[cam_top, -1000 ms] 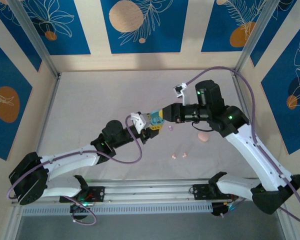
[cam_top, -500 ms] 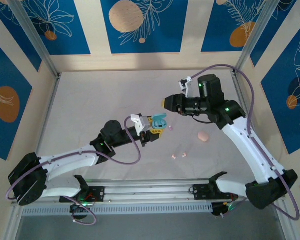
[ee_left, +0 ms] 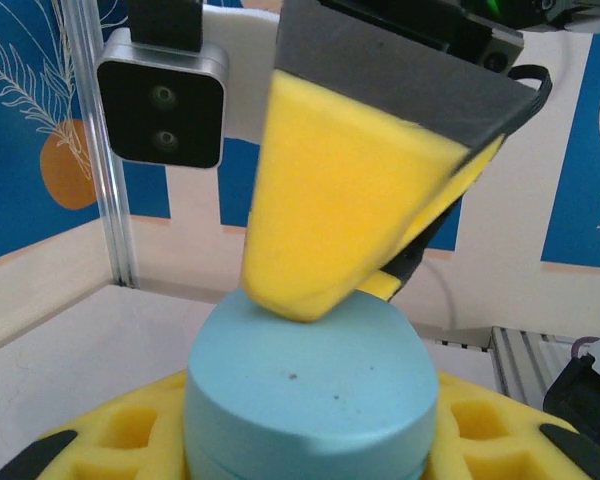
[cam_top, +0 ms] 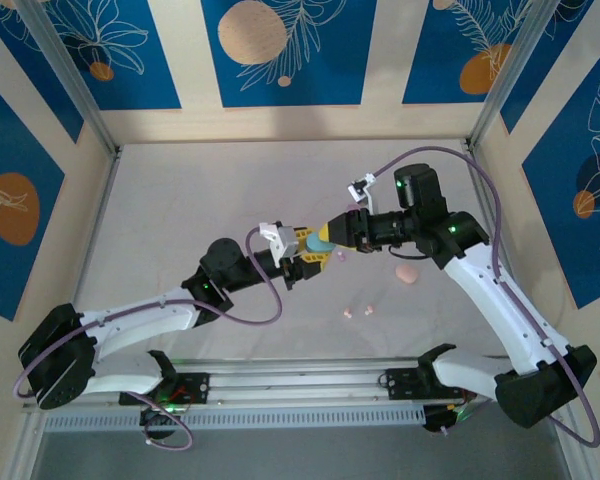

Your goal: Insert the wireless bluetooth earbuds into the charging case

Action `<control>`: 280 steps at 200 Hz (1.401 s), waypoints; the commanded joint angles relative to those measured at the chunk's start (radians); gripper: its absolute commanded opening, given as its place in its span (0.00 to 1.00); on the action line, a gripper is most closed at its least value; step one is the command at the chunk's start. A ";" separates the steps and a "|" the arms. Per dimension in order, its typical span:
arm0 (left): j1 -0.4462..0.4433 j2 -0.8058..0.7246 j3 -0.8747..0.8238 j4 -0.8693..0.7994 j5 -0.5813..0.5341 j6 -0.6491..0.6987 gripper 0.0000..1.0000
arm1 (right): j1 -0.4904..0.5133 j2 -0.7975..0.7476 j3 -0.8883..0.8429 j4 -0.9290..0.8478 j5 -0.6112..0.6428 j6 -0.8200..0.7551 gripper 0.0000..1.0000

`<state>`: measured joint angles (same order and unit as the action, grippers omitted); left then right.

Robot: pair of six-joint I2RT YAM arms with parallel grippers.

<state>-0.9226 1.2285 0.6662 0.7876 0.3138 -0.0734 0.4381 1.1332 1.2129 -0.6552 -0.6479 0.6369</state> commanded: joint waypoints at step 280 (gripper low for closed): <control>-0.007 -0.103 0.000 -0.268 -0.241 0.088 0.75 | -0.129 0.056 -0.240 0.388 -0.127 0.271 0.15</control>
<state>-0.9234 1.1900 0.6937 0.5648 0.1963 -0.0082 0.3283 1.1633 0.9932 -0.2764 -0.8574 0.9024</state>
